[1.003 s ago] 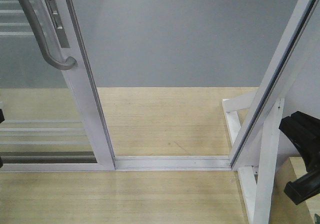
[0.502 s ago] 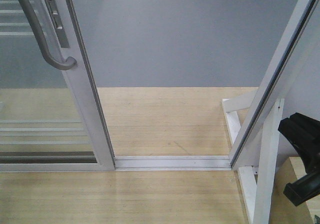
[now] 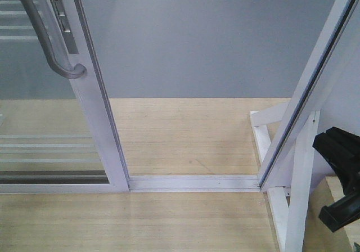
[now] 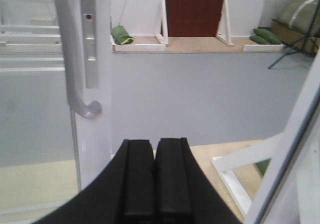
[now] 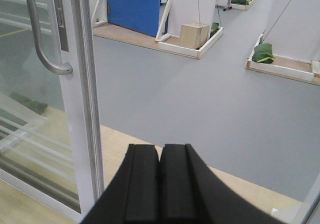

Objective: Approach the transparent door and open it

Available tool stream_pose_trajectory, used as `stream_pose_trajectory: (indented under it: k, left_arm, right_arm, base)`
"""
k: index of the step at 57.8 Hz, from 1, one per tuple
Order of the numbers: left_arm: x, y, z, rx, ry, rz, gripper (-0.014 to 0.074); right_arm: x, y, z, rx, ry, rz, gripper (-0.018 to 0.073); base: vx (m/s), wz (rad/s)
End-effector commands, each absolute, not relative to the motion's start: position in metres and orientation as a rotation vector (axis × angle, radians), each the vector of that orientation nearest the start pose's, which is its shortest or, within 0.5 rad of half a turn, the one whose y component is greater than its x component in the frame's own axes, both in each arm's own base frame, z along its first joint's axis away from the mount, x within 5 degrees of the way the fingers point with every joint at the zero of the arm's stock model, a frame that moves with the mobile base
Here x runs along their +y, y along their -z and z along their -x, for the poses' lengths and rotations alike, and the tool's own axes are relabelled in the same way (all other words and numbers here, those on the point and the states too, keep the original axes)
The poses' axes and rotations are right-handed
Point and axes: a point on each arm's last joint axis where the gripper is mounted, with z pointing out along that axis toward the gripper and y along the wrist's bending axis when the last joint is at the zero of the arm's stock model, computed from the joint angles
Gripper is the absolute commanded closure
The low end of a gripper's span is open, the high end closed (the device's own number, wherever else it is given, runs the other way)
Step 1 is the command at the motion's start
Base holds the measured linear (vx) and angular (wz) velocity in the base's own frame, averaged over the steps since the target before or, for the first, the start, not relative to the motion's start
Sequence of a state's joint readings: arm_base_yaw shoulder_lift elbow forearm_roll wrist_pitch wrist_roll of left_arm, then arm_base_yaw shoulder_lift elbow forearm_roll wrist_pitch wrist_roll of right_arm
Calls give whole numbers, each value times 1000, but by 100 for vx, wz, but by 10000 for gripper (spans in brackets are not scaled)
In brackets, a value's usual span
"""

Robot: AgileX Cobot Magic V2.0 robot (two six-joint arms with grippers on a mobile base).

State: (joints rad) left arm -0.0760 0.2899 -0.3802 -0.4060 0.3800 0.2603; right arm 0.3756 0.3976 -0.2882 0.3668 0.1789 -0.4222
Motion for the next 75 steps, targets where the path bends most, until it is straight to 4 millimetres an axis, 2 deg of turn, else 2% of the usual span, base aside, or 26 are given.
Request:
stream_pose_trajectory:
  k: [1, 9, 18, 23, 29, 42, 47, 58, 75]
  left_arm:
    - [-12, -307, -74, 1638, 242, 27, 596]
    - [-7, -313, -75, 1579, 173, 29, 596]
    - [-6, -319, -75, 1511, 70, -56, 596]
    - [-6, -314, -73, 1489, 19, -100, 596]
    - [-5, -292, -67, 1502, 32, -90, 596]
    - [-5, -210, -58, 1547, 45, -79, 596]
    - [-5, -189, -56, 1551, 51, -74, 596]
    - [-4, -184, -56, 1652, 33, -92, 596]
    - [-4, -182, -56, 1674, 32, -93, 596]
  right_arm:
    - [38, -283, -88, 1628, -268, 387, 502]
    - [38, -283, -88, 1628, -268, 387, 502]
    - [38, -283, -88, 1628, -268, 387, 502]
    - [38, -283, -88, 1628, -268, 387, 502]
    - [38, -283, -88, 1628, -268, 387, 502]
    - [38, -283, -88, 1628, -268, 387, 502]
    - [38, -283, -89, 1628, -268, 386, 502]
    - [38, -282, -88, 1632, -269, 389, 502]
    - [38, -282, -88, 1635, -269, 390, 502]
  base:
    - [0, 0]
    - [0, 0]
    - [0, 0]
    - [0, 0]
    - [0, 0]
    - [0, 0]
    - [0, 0]
    - [0, 0]
    - [0, 0]
